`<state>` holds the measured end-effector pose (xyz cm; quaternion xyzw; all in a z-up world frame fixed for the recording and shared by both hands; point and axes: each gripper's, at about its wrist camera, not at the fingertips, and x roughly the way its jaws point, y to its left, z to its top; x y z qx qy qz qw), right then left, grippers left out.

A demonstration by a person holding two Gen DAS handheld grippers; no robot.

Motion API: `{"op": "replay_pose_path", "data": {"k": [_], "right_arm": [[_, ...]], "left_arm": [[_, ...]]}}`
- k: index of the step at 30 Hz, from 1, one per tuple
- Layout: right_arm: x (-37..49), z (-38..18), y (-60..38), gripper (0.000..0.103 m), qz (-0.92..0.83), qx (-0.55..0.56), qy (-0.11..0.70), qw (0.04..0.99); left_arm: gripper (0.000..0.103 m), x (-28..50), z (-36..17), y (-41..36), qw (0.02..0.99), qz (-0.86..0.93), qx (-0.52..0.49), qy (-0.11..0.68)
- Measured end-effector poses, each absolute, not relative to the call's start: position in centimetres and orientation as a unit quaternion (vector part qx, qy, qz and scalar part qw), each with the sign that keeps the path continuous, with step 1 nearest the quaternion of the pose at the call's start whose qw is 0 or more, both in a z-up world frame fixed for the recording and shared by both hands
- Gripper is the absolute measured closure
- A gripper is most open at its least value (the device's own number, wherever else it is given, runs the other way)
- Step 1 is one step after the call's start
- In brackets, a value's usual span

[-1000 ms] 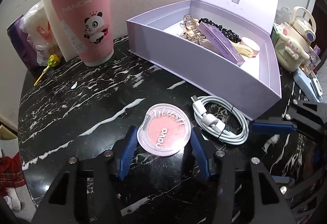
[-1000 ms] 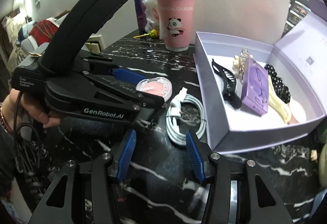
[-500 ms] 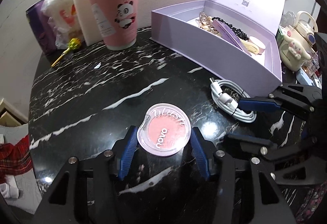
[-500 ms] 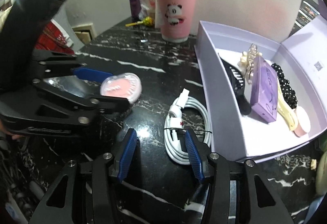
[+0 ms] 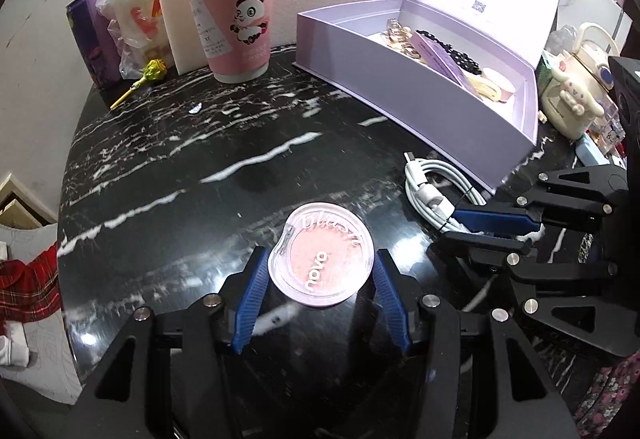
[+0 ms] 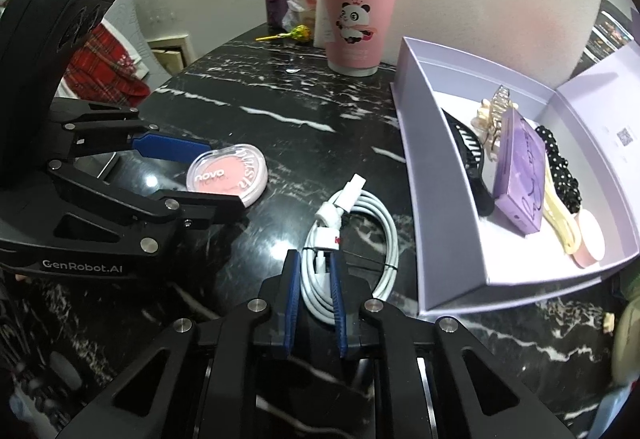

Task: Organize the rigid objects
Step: 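Lift the blush compact with the left tool while the right tool lifts the white cable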

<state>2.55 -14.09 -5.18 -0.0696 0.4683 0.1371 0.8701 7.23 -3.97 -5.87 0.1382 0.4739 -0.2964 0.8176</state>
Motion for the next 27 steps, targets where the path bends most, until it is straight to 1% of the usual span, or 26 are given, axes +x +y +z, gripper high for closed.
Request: {"op": "replay_pose_path", "data": {"k": [13, 27], "right_arm": [[-2.3, -5.0, -15.9, 0.088, 0.172, -0.046, 0.473, 0.863], [-7.9, -5.1, -18.1, 0.088, 0.168, -0.059, 0.461, 0.869]], "left_arm": [[0.050, 1.6, -5.8, -4.7, 0.818, -0.290, 0.132, 0.478], [0.050, -4.4, -5.8, -6.2, 0.822, -0.296, 0.128, 0.469]]}}
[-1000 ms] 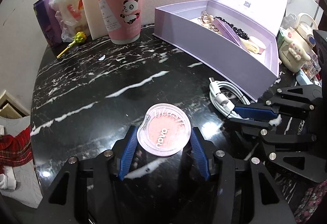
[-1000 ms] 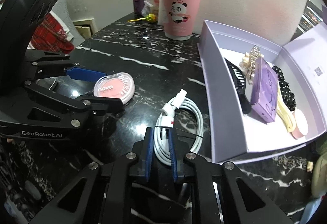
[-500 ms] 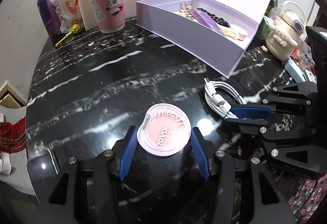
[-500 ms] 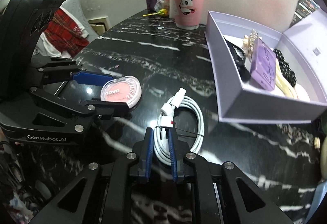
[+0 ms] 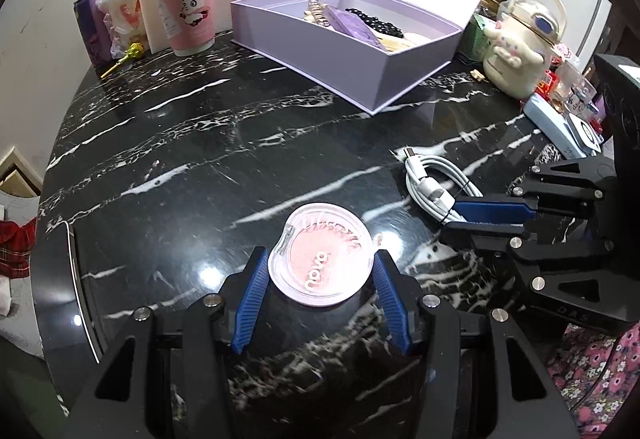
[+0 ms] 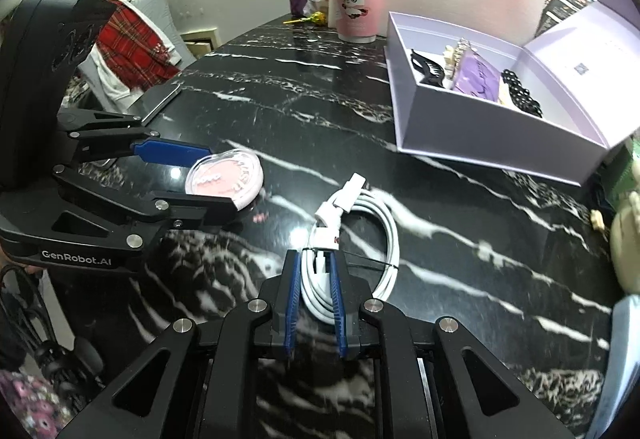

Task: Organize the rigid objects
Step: 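Lift the blush compact with the left tool while the right tool lifts the white cable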

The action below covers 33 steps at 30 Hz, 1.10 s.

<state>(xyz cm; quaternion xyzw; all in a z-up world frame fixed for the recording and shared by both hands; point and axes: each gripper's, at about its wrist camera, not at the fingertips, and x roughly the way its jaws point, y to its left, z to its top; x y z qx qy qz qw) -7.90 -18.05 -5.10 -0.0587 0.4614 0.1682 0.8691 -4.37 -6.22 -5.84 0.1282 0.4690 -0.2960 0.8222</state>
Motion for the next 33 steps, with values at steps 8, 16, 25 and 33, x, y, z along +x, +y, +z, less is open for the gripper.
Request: {"op": "replay_pose_path", "data": {"k": [8, 16, 25, 33], "right_arm": [[-9.5, -4.3, -18.5, 0.060, 0.163, -0.075, 0.419, 0.890], [-9.1, -4.5, -19.3, 0.044, 0.147, -0.062, 0.418, 0.894], [-8.0, -5.6, -19.9, 0.029, 0.141, -0.044, 0.432, 0.890], [-7.6, -5.8, -19.4, 0.027, 0.132, -0.059, 0.428, 0.892]], "left_arm": [[0.050, -4.9, -6.0, -6.3, 0.839, -0.280, 0.125, 0.450], [0.037, -4.5, -6.3, -6.5, 0.849, -0.252, 0.120, 0.449], [0.025, -4.0, -6.5, -6.5, 0.855, -0.232, 0.122, 0.448], [0.025, -4.0, -6.6, -6.5, 0.860, -0.220, 0.114, 0.445]]}}
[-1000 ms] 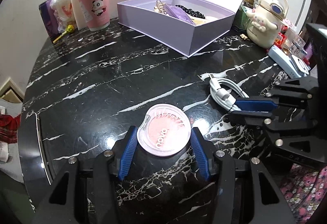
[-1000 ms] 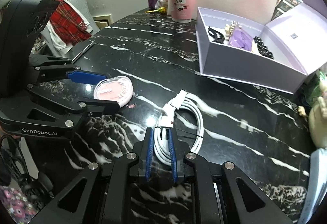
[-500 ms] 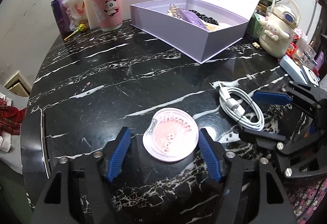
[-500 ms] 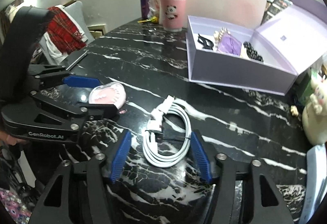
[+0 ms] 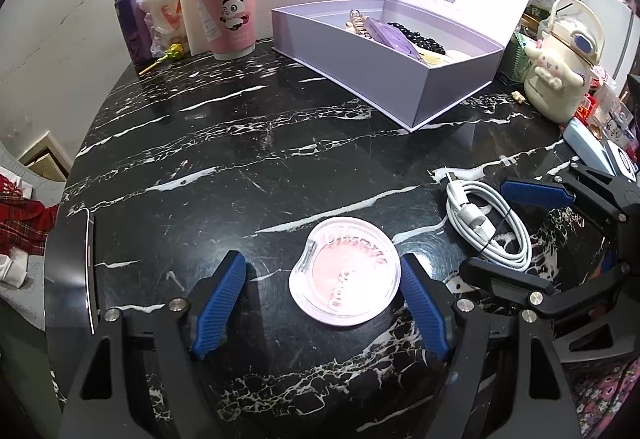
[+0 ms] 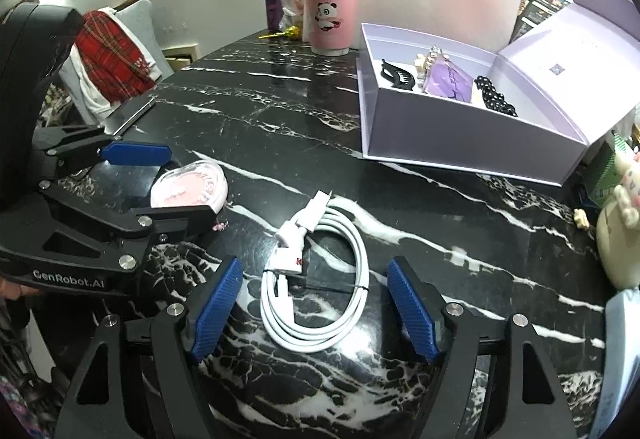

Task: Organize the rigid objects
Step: 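Lift the blush compact with the left tool while the right tool lifts the white cable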

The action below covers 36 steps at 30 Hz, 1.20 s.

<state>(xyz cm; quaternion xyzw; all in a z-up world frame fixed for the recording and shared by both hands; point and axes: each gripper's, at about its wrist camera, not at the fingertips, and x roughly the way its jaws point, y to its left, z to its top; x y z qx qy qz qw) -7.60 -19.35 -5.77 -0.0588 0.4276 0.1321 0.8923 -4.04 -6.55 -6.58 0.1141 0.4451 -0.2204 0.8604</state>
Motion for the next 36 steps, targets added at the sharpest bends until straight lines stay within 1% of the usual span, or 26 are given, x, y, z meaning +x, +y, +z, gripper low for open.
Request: {"op": "replay_pose_path", "data": {"k": [1, 3, 4, 5, 7, 8, 9, 10, 11, 12, 20, 36], "right_arm": [[-7.6, -5.8, -19.4, 0.028, 0.131, -0.059, 0.428, 0.892], [-7.6, -5.6, -19.4, 0.038, 0.132, -0.060, 0.426, 0.893], [-7.6, -5.5, -19.4, 0.049, 0.132, -0.060, 0.425, 0.893], [-7.5, -5.5, -19.4, 0.051, 0.133, -0.060, 0.425, 0.893], [-7.4, -5.5, -19.3, 0.052, 0.136, -0.062, 0.426, 0.892], [-7.4, -5.4, -19.3, 0.052, 0.138, -0.063, 0.426, 0.892], [-7.3, -5.4, -19.3, 0.052, 0.139, -0.063, 0.427, 0.891], [-7.3, -5.4, -19.3, 0.052, 0.140, -0.064, 0.427, 0.891], [-7.2, -5.4, -19.3, 0.052, 0.142, -0.063, 0.428, 0.891], [-7.1, -5.4, -19.3, 0.052, 0.143, -0.061, 0.428, 0.890], [-6.7, -5.3, -19.9, 0.052, 0.152, -0.040, 0.435, 0.886], [-8.0, -3.4, -23.6, 0.052, 0.113, -0.003, 0.424, 0.898]], "left_arm": [[0.025, -4.1, -6.6, -6.5, 0.861, -0.220, 0.113, 0.444], [0.025, -4.2, -6.6, -6.5, 0.863, -0.220, 0.112, 0.440], [0.025, -4.3, -6.6, -6.4, 0.865, -0.220, 0.112, 0.438], [0.025, -4.4, -6.6, -6.4, 0.865, -0.220, 0.112, 0.437], [0.026, -4.4, -6.6, -6.5, 0.865, -0.219, 0.112, 0.438], [0.030, -4.5, -6.6, -6.6, 0.864, -0.221, 0.113, 0.437], [0.037, -4.5, -6.5, -6.6, 0.864, -0.223, 0.114, 0.436], [0.040, -4.6, -6.4, -6.7, 0.863, -0.228, 0.114, 0.436], [0.048, -4.7, -6.3, -6.9, 0.862, -0.231, 0.116, 0.435], [0.051, -4.7, -6.3, -7.0, 0.861, -0.235, 0.117, 0.435], [0.051, -4.7, -6.1, -7.8, 0.852, -0.252, 0.109, 0.446], [0.051, -5.0, -4.3, -11.3, 0.850, -0.286, 0.125, 0.425]]}}
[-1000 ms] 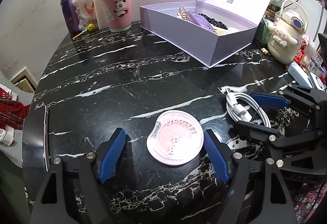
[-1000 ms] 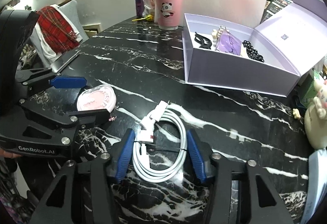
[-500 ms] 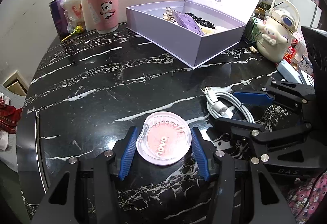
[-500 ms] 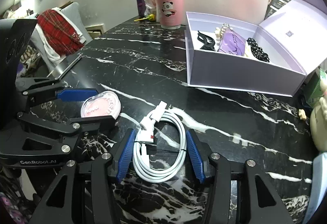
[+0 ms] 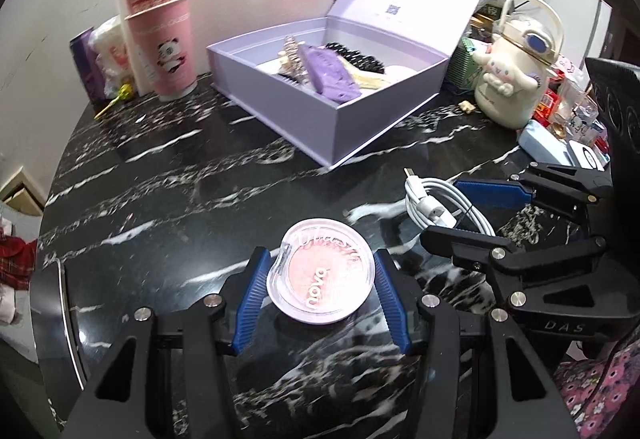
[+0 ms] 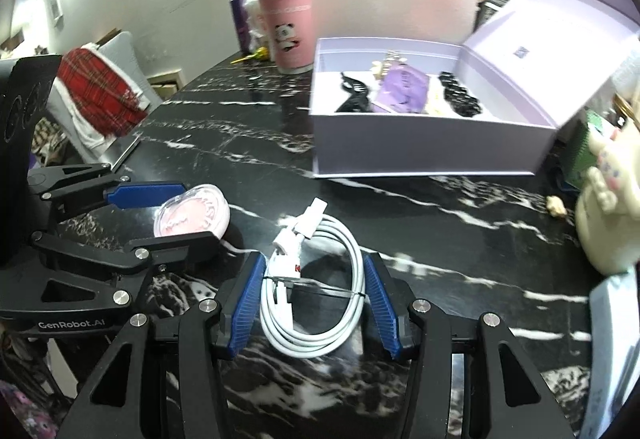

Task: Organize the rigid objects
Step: 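Lift the blush compact with the left tool while the right tool lifts the white cable, then carry the blush compact and white cable with both tools over the lilac box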

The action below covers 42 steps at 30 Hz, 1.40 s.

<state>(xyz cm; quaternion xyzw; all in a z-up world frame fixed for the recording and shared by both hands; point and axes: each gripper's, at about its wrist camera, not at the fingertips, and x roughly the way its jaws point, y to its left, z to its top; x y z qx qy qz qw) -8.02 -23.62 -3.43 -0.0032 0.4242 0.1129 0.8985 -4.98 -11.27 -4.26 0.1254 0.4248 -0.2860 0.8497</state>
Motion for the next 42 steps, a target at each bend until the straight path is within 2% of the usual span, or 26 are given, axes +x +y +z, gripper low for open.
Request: {"op": "replay_pose_path", "data": {"k": [23, 42], "right_arm": [[-10.5, -1.4, -28.8, 0.052, 0.060, 0.016, 0.410, 0.910], [-7.8, 0.6, -30.4, 0.052, 0.077, 0.031, 0.389, 0.917]], "left_arm": [[0.051, -4.5, -2.6, -17.3, 0.838, -0.334, 0.135, 0.410], [0.051, -1.6, 0.7, -19.1, 0.851, -0.326, 0.131, 0.391]]}}
